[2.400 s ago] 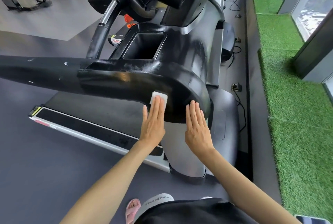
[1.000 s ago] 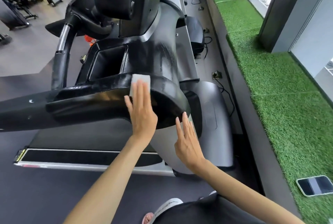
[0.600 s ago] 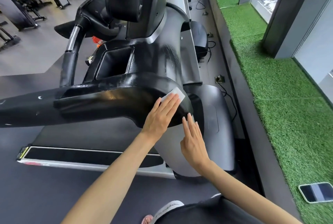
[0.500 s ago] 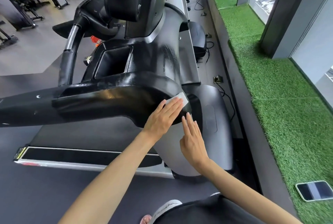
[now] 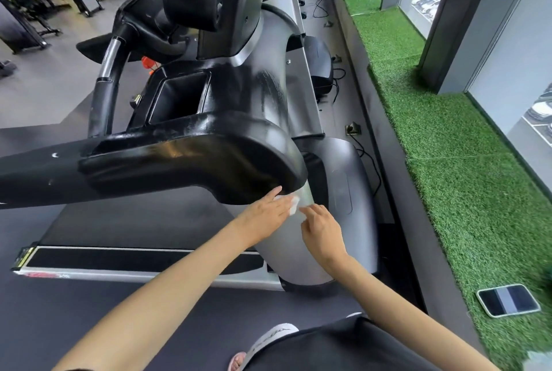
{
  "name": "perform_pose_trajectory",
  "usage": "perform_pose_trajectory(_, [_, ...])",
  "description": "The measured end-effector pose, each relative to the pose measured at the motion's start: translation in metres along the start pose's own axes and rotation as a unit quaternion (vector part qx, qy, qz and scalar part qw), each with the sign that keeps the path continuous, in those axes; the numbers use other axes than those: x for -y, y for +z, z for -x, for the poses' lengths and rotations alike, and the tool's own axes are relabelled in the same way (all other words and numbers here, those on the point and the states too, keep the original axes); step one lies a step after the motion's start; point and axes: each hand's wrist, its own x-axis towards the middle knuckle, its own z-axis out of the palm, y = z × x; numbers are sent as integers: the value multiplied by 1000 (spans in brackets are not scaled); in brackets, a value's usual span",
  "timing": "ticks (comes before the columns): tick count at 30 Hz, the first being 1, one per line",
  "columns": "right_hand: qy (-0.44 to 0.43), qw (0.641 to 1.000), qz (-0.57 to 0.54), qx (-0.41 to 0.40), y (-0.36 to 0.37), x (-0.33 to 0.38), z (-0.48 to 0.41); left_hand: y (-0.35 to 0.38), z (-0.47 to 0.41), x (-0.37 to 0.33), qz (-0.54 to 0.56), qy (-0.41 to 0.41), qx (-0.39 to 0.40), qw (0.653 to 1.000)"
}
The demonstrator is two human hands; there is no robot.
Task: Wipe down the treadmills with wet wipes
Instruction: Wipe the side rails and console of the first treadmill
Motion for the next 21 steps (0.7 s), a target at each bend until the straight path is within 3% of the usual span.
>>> perform_pose_trajectory(2, [120, 987, -71, 82, -9, 1, -7, 0, 6, -13, 139, -36, 43, 989])
perform_pose_trajectory(4, [217, 948, -203, 118, -14, 3, -14, -11, 10, -11, 362, -152, 105, 914])
perform_pose_trajectory(5, [245, 924, -269, 119, -15, 5, -18, -16, 12, -7, 461, -212, 102, 856])
perform_pose_trajectory(6, [261, 900, -328, 120, -16, 9, -20, -20, 15, -1, 566, -267, 90, 775])
perform_pose_trajectory(9, [248, 860, -413, 167, -16, 20, -26, -27, 30, 12, 744, -337, 26, 576])
perform_pose_trajectory(10, [235, 855, -424, 185, -14, 23, -28, -28, 35, 14, 770, -349, 15, 533])
perform_pose_trajectory(11, [224, 850, -433, 200, -12, 27, -29, -27, 39, 15, 780, -359, 10, 512])
perform_pose_trajectory(14, [220, 848, -435, 207, -4, 38, -30, -19, 47, 15, 790, -389, -5, 474])
perform_pose_trajectory(16, [254, 836, -451, 184, 1, 45, -29, -14, 50, 11, 813, -427, -45, 394])
perform_pose_trajectory(19, [326, 770, -525, 159, 7, 49, -28, -6, 54, 0, 843, -458, -96, 266])
perform_pose_trajectory(21, [355, 723, -572, 157, 9, 49, -25, -3, 53, -11, 859, -444, -93, 237])
